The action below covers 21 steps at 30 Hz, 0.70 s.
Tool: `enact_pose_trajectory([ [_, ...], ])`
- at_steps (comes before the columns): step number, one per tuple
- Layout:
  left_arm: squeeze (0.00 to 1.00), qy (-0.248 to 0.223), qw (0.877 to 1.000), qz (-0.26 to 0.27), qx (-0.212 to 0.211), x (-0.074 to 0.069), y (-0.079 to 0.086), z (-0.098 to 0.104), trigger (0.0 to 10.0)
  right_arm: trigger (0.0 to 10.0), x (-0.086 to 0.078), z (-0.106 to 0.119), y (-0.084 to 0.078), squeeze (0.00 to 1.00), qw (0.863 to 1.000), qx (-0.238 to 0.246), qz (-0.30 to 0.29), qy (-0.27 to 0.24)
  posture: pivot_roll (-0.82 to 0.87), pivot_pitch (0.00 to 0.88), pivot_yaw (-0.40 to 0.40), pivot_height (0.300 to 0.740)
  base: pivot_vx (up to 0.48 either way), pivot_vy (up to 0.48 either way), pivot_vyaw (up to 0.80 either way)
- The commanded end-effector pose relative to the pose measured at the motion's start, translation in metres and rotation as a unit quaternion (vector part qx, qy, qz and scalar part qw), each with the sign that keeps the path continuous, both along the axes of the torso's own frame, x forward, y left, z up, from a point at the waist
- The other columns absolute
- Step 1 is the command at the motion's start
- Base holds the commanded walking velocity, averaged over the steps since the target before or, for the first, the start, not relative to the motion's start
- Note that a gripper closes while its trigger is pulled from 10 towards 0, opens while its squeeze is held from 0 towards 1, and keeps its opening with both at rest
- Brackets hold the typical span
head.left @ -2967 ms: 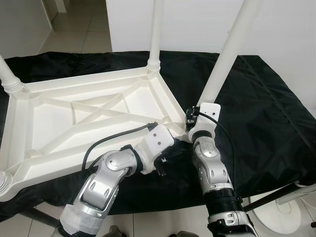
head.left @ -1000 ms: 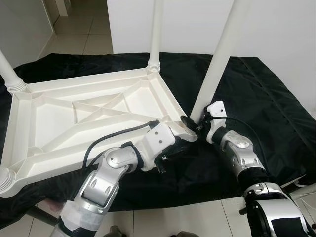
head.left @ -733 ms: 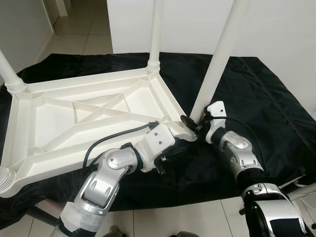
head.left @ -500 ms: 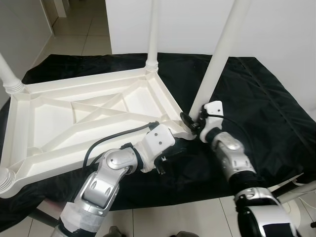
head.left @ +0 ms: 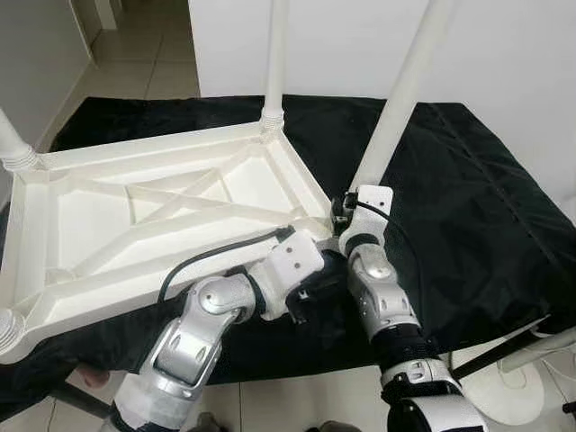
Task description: Building children table
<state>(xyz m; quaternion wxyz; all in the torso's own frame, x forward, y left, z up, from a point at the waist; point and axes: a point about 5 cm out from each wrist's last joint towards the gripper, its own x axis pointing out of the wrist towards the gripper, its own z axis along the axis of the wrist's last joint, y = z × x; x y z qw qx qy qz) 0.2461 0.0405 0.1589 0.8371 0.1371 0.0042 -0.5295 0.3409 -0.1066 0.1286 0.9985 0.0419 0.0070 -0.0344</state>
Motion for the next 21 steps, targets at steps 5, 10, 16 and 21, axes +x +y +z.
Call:
enact_pose_trajectory([
  [5, 0.00, -0.007, 0.999, 0.036, -0.004, 0.001, 0.001, 0.000, 10.0, 10.0, -0.002, -0.011, -0.009, 0.00, 0.999, -0.017, -0.015, 0.034, -0.07, 0.011, -0.040, 0.740, 0.000, 0.000, 0.00],
  [10, 0.00, -0.008, 0.999, 0.036, -0.004, 0.001, 0.001, 0.000, 10.0, 10.0, -0.005, -0.004, -0.011, 1.00, 1.000, -0.006, -0.010, 0.001, -0.07, 0.006, -0.040, 0.740, 0.000, 0.000, 0.00],
  [16, 0.00, -0.012, 0.999, 0.037, -0.002, 0.000, 0.001, 0.000, 10.0, 10.0, -0.017, -0.003, -0.016, 1.00, 1.000, -0.014, 0.001, -0.022, -0.08, 0.000, -0.037, 0.740, 0.000, 0.000, 0.00],
  [21, 0.00, -0.017, 0.999, 0.043, -0.004, 0.002, 0.003, 0.001, 10.0, 10.0, -0.029, -0.007, -0.022, 1.00, 0.999, -0.028, 0.012, -0.025, -0.08, 0.000, -0.035, 0.740, 0.000, 0.000, 0.00],
])
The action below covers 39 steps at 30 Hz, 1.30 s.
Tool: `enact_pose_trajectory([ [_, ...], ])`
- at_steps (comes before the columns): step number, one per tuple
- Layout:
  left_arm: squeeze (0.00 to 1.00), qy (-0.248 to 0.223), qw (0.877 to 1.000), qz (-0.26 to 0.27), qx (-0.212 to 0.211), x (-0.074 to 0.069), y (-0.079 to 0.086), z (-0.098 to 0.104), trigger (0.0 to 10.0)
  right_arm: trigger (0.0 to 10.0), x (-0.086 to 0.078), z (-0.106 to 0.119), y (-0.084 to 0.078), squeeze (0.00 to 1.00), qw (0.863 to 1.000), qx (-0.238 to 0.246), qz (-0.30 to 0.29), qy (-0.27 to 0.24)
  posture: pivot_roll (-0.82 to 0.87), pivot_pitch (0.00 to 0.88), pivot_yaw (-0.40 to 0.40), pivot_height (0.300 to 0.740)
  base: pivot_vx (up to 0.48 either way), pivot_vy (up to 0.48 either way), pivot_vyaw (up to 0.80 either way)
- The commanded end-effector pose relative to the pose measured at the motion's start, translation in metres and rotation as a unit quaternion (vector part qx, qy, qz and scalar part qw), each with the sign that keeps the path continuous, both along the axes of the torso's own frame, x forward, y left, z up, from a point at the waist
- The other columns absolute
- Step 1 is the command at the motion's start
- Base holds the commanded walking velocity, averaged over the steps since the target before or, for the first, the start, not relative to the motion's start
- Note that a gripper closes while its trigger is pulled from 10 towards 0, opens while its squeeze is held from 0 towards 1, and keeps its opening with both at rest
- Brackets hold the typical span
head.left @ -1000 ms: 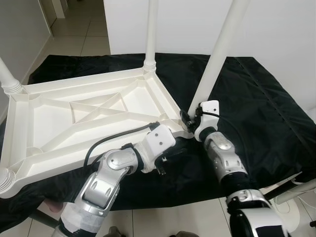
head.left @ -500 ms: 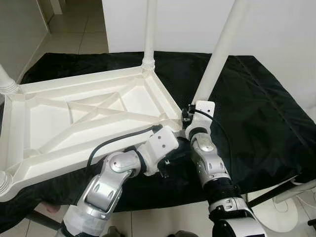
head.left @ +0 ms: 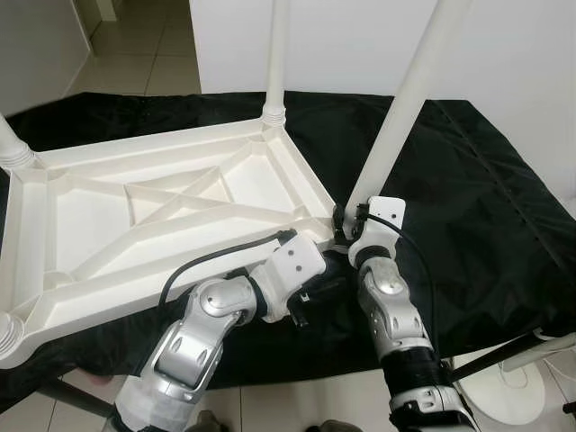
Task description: Building children table
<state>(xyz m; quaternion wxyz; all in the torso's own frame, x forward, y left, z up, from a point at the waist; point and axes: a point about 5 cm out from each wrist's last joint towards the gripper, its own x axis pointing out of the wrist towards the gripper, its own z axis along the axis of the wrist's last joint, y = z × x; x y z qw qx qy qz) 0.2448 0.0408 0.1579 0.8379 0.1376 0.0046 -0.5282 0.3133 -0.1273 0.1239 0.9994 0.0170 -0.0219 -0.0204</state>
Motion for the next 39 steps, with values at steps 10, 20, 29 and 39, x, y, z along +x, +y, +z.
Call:
enact_pose_trajectory([
  [10, 0.00, -0.062, 0.983, 0.160, -0.070, 0.034, 0.019, 0.029, 10.0, 10.0, -0.040, -0.019, 0.013, 0.00, 0.996, 0.007, 0.088, 0.030, -0.09, 0.000, -0.022, 0.740, 0.000, 0.000, 0.00],
  [20, 0.00, -0.065, 0.980, 0.171, -0.082, 0.038, 0.025, 0.036, 10.0, 0.0, -0.046, -0.019, 0.027, 0.00, 0.986, 0.017, 0.164, 0.037, -0.09, 0.000, -0.015, 0.740, 0.000, 0.000, 0.00],
  [29, 0.00, -0.054, 0.990, 0.117, -0.061, 0.023, 0.018, 0.029, 10.0, 0.0, -0.039, -0.012, 0.030, 0.00, 0.980, 0.018, 0.198, 0.028, -0.08, 0.000, -0.014, 0.740, 0.000, 0.000, 0.00],
  [39, 0.00, -0.046, 0.994, 0.092, -0.038, 0.015, 0.016, 0.021, 10.0, 10.0, -0.026, -0.003, 0.018, 0.00, 0.982, 0.019, 0.185, 0.012, -0.07, 0.000, -0.017, 0.740, 0.000, 0.000, 0.00],
])
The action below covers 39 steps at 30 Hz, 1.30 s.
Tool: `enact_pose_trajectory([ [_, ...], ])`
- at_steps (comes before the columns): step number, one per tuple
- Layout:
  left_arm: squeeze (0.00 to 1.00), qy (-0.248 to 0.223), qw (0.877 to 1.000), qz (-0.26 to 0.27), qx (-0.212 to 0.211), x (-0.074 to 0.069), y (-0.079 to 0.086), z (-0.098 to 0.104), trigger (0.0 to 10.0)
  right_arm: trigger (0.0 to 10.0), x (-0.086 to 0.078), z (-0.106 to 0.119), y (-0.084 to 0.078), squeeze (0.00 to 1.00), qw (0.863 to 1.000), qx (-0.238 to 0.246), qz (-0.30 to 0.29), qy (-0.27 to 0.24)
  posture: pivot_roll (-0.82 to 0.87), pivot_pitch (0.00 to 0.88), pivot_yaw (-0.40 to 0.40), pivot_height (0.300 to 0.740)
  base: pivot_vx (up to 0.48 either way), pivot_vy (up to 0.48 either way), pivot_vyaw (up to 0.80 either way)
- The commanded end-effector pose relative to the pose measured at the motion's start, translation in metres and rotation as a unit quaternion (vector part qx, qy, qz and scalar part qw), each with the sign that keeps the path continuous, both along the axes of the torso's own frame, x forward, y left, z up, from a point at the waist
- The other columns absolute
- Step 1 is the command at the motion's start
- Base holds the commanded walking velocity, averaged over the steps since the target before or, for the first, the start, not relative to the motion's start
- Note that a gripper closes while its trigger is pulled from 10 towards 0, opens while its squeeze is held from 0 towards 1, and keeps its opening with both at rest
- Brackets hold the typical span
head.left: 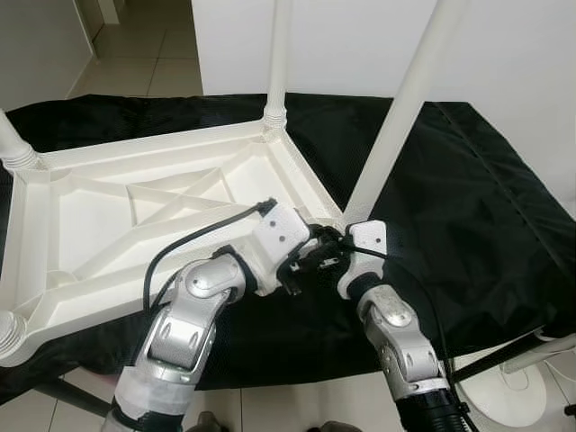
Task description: Building children table
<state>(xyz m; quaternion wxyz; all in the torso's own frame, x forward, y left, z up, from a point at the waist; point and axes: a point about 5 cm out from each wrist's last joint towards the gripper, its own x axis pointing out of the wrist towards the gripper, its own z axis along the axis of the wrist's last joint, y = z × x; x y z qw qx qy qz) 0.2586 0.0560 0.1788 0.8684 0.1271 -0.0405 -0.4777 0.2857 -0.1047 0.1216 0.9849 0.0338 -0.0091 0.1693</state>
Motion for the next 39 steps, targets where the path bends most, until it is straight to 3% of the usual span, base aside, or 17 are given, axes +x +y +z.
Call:
enact_pose_trajectory([
  [1, 0.00, -0.005, 0.999, 0.040, -0.003, 0.002, 0.001, 0.000, 10.0, 10.0, 0.002, -0.001, -0.004, 0.00, 1.000, 0.005, -0.005, 0.005, -0.07, 0.000, -0.017, 0.740, 0.000, 0.000, 0.00],
  [3, 0.00, -0.001, 0.999, 0.033, 0.006, -0.001, 0.001, -0.003, 10.0, 10.0, 0.009, 0.003, -0.016, 0.00, 1.000, -0.003, -0.019, -0.003, -0.06, 0.001, -0.017, 0.740, 0.000, 0.000, 0.00],
  [11, 0.00, 0.005, 1.000, 0.027, 0.016, -0.006, 0.001, -0.007, 10.0, 10.0, 0.018, 0.007, -0.038, 0.00, 0.999, -0.017, -0.045, -0.010, -0.06, 0.004, -0.017, 0.740, 0.000, 0.000, 0.00],
  [13, 0.00, 0.015, 0.999, 0.024, 0.033, -0.010, 0.002, -0.014, 10.0, 10.0, 0.024, 0.009, -0.060, 0.00, 0.997, -0.027, -0.076, -0.013, -0.06, 0.010, -0.018, 0.740, 0.000, 0.000, 0.00],
  [21, 0.00, 0.035, 0.993, 0.069, 0.090, -0.001, 0.010, -0.034, 10.0, 10.0, 0.029, 0.011, -0.076, 0.00, 0.994, -0.032, -0.100, -0.015, -0.06, 0.020, -0.014, 0.740, 0.000, 0.000, 0.00],
  [26, 0.00, 0.025, 0.988, 0.091, 0.120, 0.003, 0.014, -0.039, 10.0, 10.0, 0.030, 0.011, -0.079, 0.00, 0.994, -0.033, -0.105, -0.017, -0.06, 0.022, -0.012, 0.740, 0.000, 0.000, 0.00],
  [30, 0.00, 0.024, 0.976, 0.151, 0.158, 0.014, 0.024, -0.047, 10.0, 10.0, 0.026, 0.014, -0.070, 0.00, 0.996, -0.017, -0.082, -0.030, -0.06, 0.025, -0.010, 0.740, 0.000, 0.000, 0.00],
  [34, 0.00, 0.033, 0.965, 0.217, 0.145, 0.026, 0.035, -0.045, 10.0, 10.0, 0.021, 0.012, -0.064, 0.00, 0.997, -0.005, -0.062, -0.034, -0.06, 0.033, -0.006, 0.740, 0.000, 0.000, 0.00],
  [39, 0.00, 0.027, 0.961, 0.242, 0.129, 0.030, 0.040, -0.040, 10.0, 10.0, 0.016, 0.010, -0.059, 0.00, 0.999, -0.004, -0.043, -0.034, -0.06, 0.045, 0.000, 0.740, 0.000, 0.000, 0.00],
])
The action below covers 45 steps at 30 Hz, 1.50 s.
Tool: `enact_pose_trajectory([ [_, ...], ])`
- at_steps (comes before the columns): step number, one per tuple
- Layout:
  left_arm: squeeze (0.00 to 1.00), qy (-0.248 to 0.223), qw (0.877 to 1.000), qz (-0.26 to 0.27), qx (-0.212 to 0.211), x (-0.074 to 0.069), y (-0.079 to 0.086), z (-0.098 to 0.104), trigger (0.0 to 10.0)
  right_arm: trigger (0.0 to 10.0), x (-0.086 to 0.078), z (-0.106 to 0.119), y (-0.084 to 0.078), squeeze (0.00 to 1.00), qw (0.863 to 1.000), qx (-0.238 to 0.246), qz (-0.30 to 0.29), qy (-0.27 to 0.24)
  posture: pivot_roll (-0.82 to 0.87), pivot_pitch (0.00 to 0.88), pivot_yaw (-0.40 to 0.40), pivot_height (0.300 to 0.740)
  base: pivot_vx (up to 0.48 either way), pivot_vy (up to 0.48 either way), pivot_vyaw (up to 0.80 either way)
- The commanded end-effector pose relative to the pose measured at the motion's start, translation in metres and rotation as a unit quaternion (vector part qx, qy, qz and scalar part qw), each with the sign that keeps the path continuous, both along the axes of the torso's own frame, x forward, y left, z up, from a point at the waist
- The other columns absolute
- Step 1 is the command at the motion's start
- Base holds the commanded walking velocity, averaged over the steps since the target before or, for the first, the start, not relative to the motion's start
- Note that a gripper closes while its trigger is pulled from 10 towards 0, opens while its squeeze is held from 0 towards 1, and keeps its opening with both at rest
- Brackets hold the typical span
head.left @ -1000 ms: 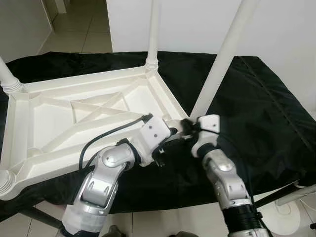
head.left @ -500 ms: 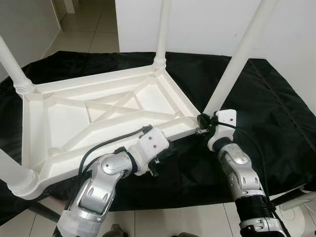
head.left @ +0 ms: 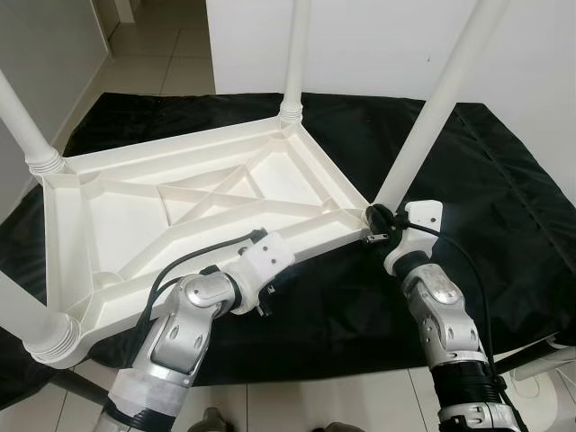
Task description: Building children table
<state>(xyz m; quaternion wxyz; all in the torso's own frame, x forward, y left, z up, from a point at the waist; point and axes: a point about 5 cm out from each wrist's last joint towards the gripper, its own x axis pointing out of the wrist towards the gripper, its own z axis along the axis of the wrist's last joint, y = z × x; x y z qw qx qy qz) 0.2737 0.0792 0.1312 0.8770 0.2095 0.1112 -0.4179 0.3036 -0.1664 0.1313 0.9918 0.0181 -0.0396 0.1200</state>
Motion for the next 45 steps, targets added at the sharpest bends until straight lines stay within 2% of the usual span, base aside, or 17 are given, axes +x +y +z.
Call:
enact_pose_trajectory([
  [1, 0.00, -0.083, 0.984, 0.156, 0.004, 0.016, 0.018, 0.010, 10.0, 10.0, -0.004, -0.001, 0.004, 0.00, 1.000, 0.006, 0.017, -0.004, -0.06, 0.045, 0.000, 0.740, 0.000, 0.000, 0.00],
  [7, 0.00, -0.081, 0.987, 0.139, -0.018, 0.013, 0.016, 0.013, 10.0, 10.0, -0.005, -0.001, 0.005, 0.00, 1.000, 0.010, 0.027, -0.005, -0.07, 0.048, 0.001, 0.740, 0.000, 0.000, 0.00],
  [8, 0.00, -0.077, 0.990, 0.107, -0.046, 0.007, 0.011, 0.017, 10.0, 10.0, -0.006, 0.000, 0.007, 0.00, 0.999, 0.011, 0.036, -0.006, -0.07, 0.051, 0.000, 0.740, 0.000, 0.000, 0.00],
  [9, 0.00, -0.077, 0.990, 0.107, -0.046, 0.007, 0.011, 0.017, 10.0, 10.0, -0.006, 0.000, 0.007, 0.00, 0.999, 0.011, 0.036, -0.006, -0.07, 0.051, 0.000, 0.740, 0.000, 0.000, 0.00],
  [11, 0.00, -0.078, 0.992, 0.064, -0.079, -0.001, 0.003, 0.024, 10.0, 10.0, -0.007, 0.000, 0.009, 0.00, 0.999, 0.012, 0.047, -0.007, -0.07, 0.051, -0.003, 0.740, 0.000, 0.000, 0.00],
  [12, 0.00, -0.078, 0.992, 0.064, -0.079, -0.001, 0.003, 0.024, 10.0, 10.0, -0.007, 0.000, 0.009, 0.00, 0.999, 0.012, 0.047, -0.007, -0.07, 0.051, -0.003, 0.740, 0.000, 0.000, 0.00],
  [14, 0.00, -0.080, 0.988, 0.071, -0.110, -0.002, 0.001, 0.030, 10.0, 10.0, -0.008, 0.000, 0.012, 0.00, 0.998, 0.012, 0.056, -0.007, -0.07, 0.051, -0.004, 0.740, 0.000, 0.000, 0.00],
  [16, 0.00, -0.080, 0.986, 0.082, -0.123, -0.001, 0.001, 0.032, 10.0, 10.0, -0.009, 0.000, 0.013, 0.00, 0.998, 0.012, 0.059, -0.007, -0.07, 0.051, -0.004, 0.740, 0.000, 0.000, 0.00],
  [18, 0.00, -0.082, 0.984, 0.105, -0.120, 0.004, 0.004, 0.031, 10.0, 10.0, -0.009, -0.001, 0.014, 0.00, 0.998, 0.013, 0.061, -0.007, -0.07, 0.050, -0.009, 0.740, 0.000, 0.000, 0.00],
  [21, 0.00, -0.078, 0.986, 0.107, -0.103, 0.005, 0.007, 0.027, 10.0, 10.0, -0.009, -0.001, 0.016, 0.00, 0.998, 0.014, 0.066, -0.007, -0.07, 0.050, -0.011, 0.740, 0.000, 0.000, 0.00],
  [24, 0.00, -0.072, 0.988, 0.122, -0.065, 0.006, 0.012, 0.018, 10.0, 10.0, -0.010, 0.000, 0.016, 0.00, 0.997, 0.013, 0.070, -0.008, -0.06, 0.050, -0.012, 0.740, 0.000, 0.000, 0.00],
  [25, 0.00, -0.071, 0.987, 0.137, -0.047, 0.008, 0.016, 0.015, 10.0, 10.0, -0.010, 0.001, 0.016, 0.00, 0.997, 0.012, 0.072, -0.008, -0.07, 0.050, -0.013, 0.740, 0.000, 0.000, 0.00],
  [28, 0.00, -0.071, 0.985, 0.155, -0.030, 0.011, 0.021, 0.012, 10.0, 10.0, -0.010, 0.001, 0.017, 0.00, 0.997, 0.010, 0.076, -0.008, -0.07, 0.049, -0.011, 0.740, 0.000, 0.000, 0.00],
  [31, 0.00, -0.057, 0.979, 0.196, -0.009, 0.017, 0.031, 0.007, 10.0, 10.0, -0.010, 0.002, 0.016, 0.00, 0.997, 0.008, 0.074, -0.010, -0.07, 0.047, -0.011, 0.740, 0.000, 0.000, 0.00],
  [35, 0.00, -0.047, 0.979, 0.198, 0.019, 0.017, 0.034, 0.001, 10.0, 10.0, -0.009, 0.002, 0.016, 0.00, 0.997, 0.006, 0.075, -0.011, -0.07, 0.047, -0.010, 0.740, 0.000, 0.000, 0.00],
  [45, 0.00, -0.047, 0.978, 0.201, 0.027, 0.018, 0.034, 0.003, 10.0, 10.0, -0.008, 0.002, 0.016, 0.00, 0.997, 0.005, 0.072, -0.011, -0.06, 0.045, -0.006, 0.740, 0.000, 0.000, 0.00],
])
